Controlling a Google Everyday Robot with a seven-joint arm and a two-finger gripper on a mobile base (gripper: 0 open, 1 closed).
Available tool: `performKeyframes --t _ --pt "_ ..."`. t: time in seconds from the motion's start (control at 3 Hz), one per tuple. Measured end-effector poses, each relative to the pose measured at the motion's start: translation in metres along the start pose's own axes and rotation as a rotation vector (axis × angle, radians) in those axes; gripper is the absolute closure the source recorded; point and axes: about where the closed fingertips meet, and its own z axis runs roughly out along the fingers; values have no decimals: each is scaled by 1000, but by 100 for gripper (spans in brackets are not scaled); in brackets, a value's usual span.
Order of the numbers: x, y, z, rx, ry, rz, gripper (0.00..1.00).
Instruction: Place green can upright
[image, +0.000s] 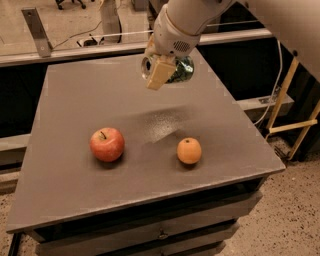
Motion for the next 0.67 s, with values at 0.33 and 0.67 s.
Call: performKeyframes --t 0.33,0.67 --pt "3 -3 1 -2 -54 21 100" --pt "30 -26 2 45 -264 94 100"
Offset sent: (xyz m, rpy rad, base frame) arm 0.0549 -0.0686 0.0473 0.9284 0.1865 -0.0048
